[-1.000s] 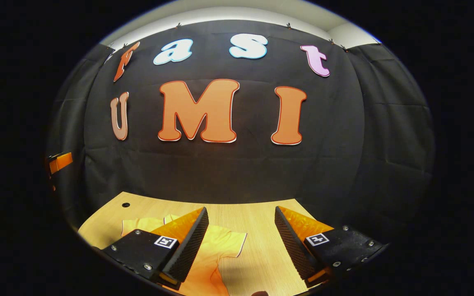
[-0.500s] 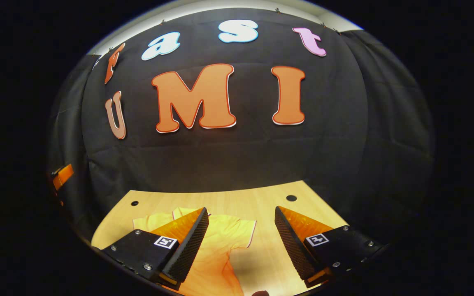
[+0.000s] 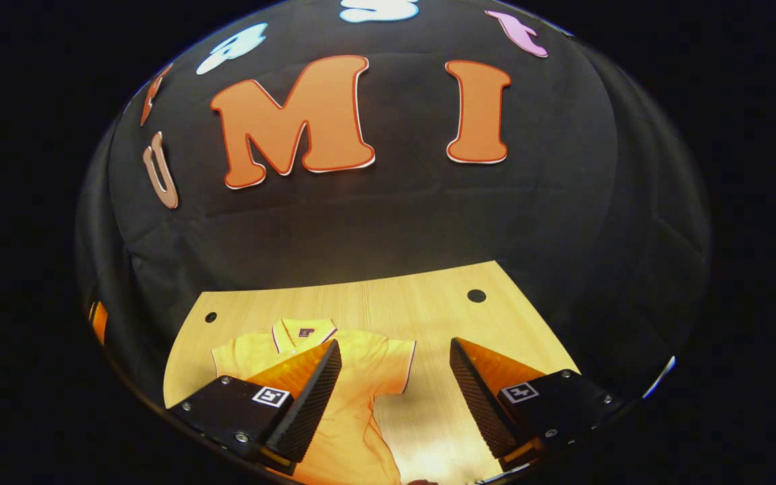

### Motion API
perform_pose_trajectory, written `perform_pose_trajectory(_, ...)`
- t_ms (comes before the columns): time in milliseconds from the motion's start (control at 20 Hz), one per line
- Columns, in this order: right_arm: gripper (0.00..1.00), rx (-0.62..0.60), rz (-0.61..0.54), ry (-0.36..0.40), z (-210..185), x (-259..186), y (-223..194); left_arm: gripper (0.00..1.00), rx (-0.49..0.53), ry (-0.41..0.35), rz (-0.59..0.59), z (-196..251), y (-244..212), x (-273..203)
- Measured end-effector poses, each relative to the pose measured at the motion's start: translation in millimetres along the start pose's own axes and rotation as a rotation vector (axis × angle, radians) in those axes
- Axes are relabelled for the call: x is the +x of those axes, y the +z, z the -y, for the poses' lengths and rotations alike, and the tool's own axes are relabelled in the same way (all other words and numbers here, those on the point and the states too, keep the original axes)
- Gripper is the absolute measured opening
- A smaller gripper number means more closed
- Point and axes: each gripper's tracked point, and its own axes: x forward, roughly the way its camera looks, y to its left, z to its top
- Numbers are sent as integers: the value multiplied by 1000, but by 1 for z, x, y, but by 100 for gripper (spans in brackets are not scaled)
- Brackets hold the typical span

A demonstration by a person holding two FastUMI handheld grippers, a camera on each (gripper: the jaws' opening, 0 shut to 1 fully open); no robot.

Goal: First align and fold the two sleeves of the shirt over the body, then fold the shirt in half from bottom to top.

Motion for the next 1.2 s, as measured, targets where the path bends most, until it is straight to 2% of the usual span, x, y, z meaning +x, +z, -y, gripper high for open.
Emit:
perform_pose_trajectory(200, 98, 29, -157, -10, 7, 55, -20, 98, -4, 6, -25, -10, -10, 4)
perform_pose_trajectory(400, 98, 18, -360, -41, 13, 116, -63, 98, -1, 25, -49, -24, -20, 13)
perform_pose_trajectory(650, 99, 1, -597, -79, 19, 170, -124, 98, -11, 51, -106, -40, -44, 28)
perform_pose_trajectory(800, 100, 62, -673, -71, 8, 196, -150, 98, -9, 70, -140, -47, -59, 34)
perform_pose_trajectory(850, 99, 54, -688, -89, 12, 204, -157, 96, -10, 72, -147, -47, -62, 35)
perform_pose_trajectory(900, 99, 46, -701, -101, 14, 209, -163, 98, -12, 77, -153, -47, -63, 35)
perform_pose_trajectory(1200, 99, 33, -756, -168, 27, 230, -185, 98, -11, 119, -203, -72, -86, 42)
